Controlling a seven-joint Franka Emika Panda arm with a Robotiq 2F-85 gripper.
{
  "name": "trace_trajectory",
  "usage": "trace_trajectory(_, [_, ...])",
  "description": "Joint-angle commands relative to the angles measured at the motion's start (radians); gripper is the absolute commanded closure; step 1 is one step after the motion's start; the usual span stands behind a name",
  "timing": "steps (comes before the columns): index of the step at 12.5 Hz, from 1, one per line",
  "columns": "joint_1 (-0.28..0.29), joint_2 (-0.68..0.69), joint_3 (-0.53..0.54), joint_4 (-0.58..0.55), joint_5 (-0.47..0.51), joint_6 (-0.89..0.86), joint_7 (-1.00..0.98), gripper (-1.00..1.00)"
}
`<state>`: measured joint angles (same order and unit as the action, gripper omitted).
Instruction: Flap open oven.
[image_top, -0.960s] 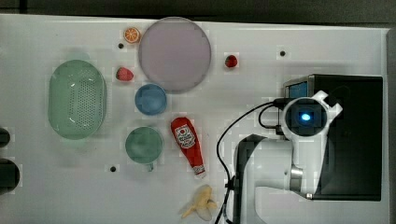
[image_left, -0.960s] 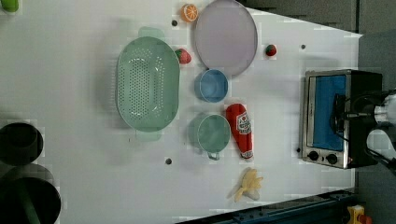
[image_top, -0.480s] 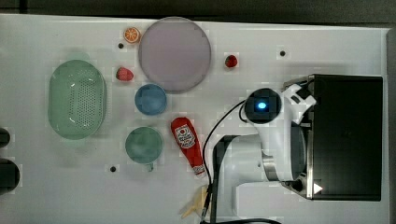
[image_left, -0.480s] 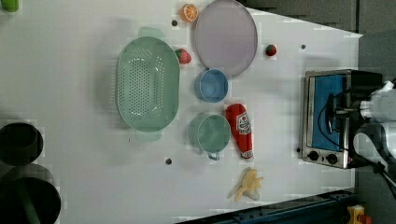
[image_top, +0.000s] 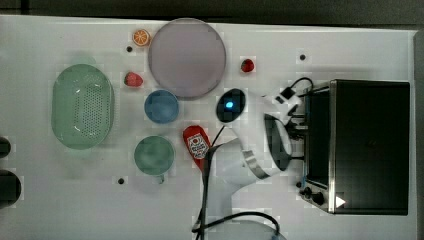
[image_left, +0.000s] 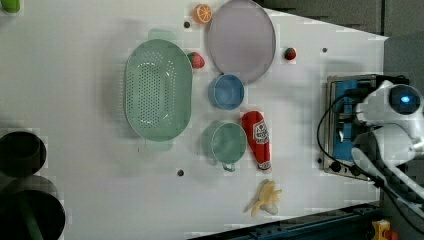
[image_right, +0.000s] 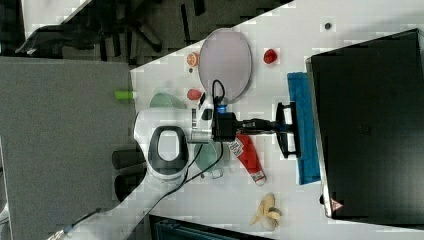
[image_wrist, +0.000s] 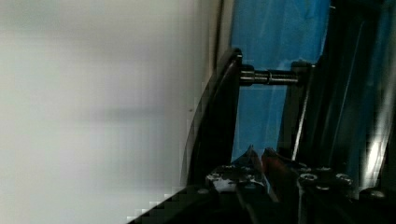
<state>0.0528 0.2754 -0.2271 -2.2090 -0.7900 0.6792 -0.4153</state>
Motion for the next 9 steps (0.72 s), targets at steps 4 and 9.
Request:
trace_trajectory(4, [0.111,0.163,0.041,0.0,-0.063,-0.013,0.241,0.65])
trace_trajectory(9, [0.151,0.29,0.049,0.061,-0.062,-0.001,0.424,0.65])
